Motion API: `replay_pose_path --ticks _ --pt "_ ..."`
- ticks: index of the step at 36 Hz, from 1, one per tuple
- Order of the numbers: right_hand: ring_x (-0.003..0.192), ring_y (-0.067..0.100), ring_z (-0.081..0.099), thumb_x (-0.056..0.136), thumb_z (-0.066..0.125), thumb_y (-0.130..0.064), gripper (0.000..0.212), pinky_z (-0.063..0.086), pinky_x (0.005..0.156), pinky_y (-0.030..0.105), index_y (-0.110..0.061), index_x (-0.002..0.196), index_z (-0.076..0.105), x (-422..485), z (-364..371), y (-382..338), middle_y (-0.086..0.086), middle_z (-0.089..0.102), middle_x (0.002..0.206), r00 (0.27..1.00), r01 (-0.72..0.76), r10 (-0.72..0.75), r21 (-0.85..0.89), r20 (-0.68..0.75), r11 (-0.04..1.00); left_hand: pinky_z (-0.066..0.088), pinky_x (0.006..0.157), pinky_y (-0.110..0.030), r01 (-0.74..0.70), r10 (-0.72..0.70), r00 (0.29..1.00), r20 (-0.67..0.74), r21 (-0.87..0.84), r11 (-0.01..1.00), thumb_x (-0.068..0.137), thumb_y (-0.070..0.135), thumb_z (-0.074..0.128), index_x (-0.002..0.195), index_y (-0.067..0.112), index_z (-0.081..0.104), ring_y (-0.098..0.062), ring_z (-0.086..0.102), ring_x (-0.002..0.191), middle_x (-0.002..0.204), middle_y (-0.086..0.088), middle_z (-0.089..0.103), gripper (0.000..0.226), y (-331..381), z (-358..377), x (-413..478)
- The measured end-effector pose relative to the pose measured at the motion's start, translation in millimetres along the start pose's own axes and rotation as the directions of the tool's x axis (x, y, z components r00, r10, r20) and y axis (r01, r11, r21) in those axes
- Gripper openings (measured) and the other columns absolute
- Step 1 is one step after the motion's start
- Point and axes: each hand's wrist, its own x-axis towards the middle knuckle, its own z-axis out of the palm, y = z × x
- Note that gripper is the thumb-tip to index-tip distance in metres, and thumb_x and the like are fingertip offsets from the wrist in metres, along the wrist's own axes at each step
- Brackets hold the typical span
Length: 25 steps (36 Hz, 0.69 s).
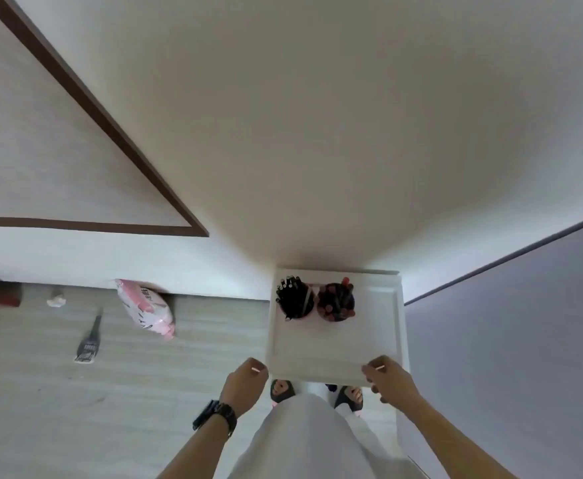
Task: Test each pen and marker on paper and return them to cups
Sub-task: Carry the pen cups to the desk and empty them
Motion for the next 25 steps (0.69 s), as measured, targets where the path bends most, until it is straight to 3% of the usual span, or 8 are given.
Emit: replay_pose_path --ticks 2,6,9,12,15,19,25 --pt "0.082 0.016 0.068 0.095 0.064 -0.040 0.026 0.055 0.070 0.029 -0.022 0.113 0.057 12 -3 -14 -0.003 0.068 0.100 0.998 0.055 -0.056 -0.035 -0.025 0.998 0.041 0.061 -0.015 -0.045 0.044 0.998 -0.032 -0.033 0.998 0.099 0.032 0.055 0.118 0.024 0.056 -0.004 0.059 0.085 0.111 0.002 0.066 0.020 12 -4 13" --pt "0.094 0.017 0.064 0.089 0.073 -0.040 0.061 0.050 0.074 0.027 -0.025 0.140 0.044 26 -4 -41 -0.004 0.062 0.116 0.992 0.111 -0.112 -0.008 -0.058 0.994 0.042 0.061 -0.016 -0.099 0.096 0.994 -0.051 -0.063 0.993 0.097 0.029 0.061 0.139 0.021 0.043 -0.016 0.061 0.097 0.124 -0.002 0.061 0.046 43 -15 33" --pt "0.113 0.024 0.061 0.083 0.081 -0.036 0.093 0.051 0.086 0.032 -0.027 0.156 0.025 35 -2 -55 0.006 0.054 0.140 0.980 0.181 -0.181 -0.005 -0.079 0.983 0.048 0.075 -0.024 -0.140 0.135 0.989 -0.057 -0.084 0.987 0.091 0.027 0.070 0.149 0.024 0.032 -0.023 0.061 0.112 0.138 -0.005 0.056 0.070 61 -18 49" --pt "0.122 0.030 0.057 0.077 0.086 -0.035 0.111 0.051 0.091 0.037 -0.033 0.159 0.011 42 2 -67 0.011 0.042 0.150 0.971 0.228 -0.228 -0.012 -0.076 0.974 0.047 0.086 -0.032 -0.192 0.186 0.980 -0.068 -0.087 0.978 0.082 0.026 0.080 0.154 0.030 0.022 -0.026 0.054 0.126 0.146 -0.005 0.048 0.093 72 -16 65" --pt "0.128 0.031 0.053 0.073 0.089 -0.033 0.119 0.050 0.098 0.042 -0.037 0.159 0.008 48 8 -76 0.012 0.039 0.150 0.955 0.281 -0.279 0.001 -0.104 0.960 0.049 0.098 -0.039 -0.252 0.245 0.966 -0.079 -0.103 0.962 0.073 0.023 0.085 0.153 0.036 0.019 -0.026 0.051 0.127 0.146 -0.005 0.047 0.105 80 -13 78" --pt "0.130 0.024 0.051 0.070 0.091 -0.035 0.119 0.049 0.100 0.040 -0.042 0.157 0.010 52 15 -84 0.004 0.042 0.147 0.922 0.352 -0.340 0.034 -0.182 0.935 0.048 0.095 -0.034 -0.313 0.306 0.948 -0.091 -0.070 0.947 0.068 0.023 0.088 0.153 0.036 0.020 -0.024 0.052 0.125 0.140 -0.001 0.047 0.110 86 -7 89" --pt "0.131 0.022 0.050 0.065 0.087 -0.045 0.108 0.051 0.102 0.042 -0.054 0.150 0.019 58 21 -89 -0.003 0.043 0.148 0.873 0.444 -0.420 0.046 -0.246 0.895 0.053 0.098 -0.040 -0.374 0.373 0.918 -0.137 0.022 0.927 0.071 0.033 0.086 0.156 0.032 0.016 -0.024 0.050 0.130 0.147 0.000 0.040 0.110 89 5 97"
